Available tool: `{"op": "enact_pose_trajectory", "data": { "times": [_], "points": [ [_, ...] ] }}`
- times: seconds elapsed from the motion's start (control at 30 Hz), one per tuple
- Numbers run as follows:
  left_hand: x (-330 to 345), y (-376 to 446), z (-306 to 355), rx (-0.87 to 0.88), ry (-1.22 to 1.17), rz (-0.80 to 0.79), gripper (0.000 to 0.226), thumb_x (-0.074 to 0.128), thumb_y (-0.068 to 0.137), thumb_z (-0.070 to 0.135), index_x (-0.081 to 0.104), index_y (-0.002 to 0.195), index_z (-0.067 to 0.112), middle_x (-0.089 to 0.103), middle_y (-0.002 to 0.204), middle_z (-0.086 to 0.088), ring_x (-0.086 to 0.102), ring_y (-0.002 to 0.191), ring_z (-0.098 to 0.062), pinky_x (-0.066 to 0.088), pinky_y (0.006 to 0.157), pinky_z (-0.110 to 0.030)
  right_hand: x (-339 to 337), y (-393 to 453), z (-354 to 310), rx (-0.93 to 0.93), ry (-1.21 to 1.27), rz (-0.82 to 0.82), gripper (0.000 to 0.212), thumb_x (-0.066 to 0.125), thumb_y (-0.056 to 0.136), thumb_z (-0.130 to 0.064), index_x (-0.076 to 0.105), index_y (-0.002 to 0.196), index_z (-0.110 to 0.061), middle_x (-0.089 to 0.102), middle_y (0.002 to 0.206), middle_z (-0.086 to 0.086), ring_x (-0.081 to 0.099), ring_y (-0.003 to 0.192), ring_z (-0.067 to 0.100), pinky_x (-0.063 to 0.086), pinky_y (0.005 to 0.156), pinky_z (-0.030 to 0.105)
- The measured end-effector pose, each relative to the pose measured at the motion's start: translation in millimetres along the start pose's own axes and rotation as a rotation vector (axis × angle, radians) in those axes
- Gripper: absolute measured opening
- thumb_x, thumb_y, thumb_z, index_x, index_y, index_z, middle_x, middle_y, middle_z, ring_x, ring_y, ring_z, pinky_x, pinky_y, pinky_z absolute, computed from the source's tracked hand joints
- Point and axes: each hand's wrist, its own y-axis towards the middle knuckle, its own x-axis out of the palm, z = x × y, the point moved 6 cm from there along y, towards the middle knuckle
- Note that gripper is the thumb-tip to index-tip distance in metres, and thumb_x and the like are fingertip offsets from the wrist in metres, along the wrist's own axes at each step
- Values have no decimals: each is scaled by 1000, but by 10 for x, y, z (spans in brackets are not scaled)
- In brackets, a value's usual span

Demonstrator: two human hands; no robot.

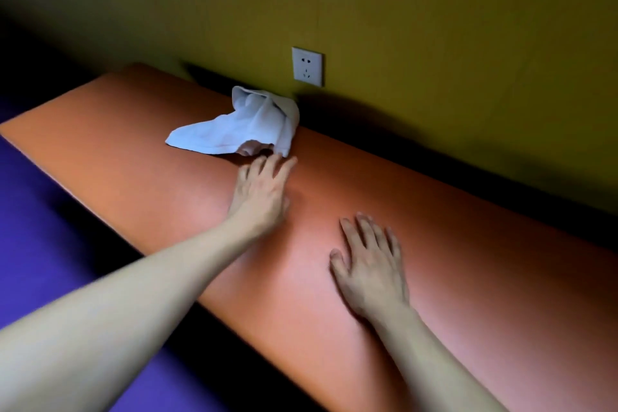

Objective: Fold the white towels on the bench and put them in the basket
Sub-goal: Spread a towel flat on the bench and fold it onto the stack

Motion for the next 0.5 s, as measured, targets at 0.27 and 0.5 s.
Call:
{"op": "enact_pose_trajectory", "data": {
  "times": [0.27,0.5],
  "points": [
    [233,985,-1014,-157,-60,-72,55,46,102,44,31,155,38,22,166,-9,20,151,-36,32,109,-58,95,14,38,-8,-12,32,69,25,95,-61,19,159,-37,18,168,-8,10,155,11,2,126,43],
    [413,682,-511,-82,-385,-95,38,47,105,24,58,141,19,50,150,-15,38,140,-42,32,114,-48,62,27,26,-12,-10,17,70,30,93,-60,24,159,-35,23,167,-6,14,154,12,0,126,41]
  ]
}}
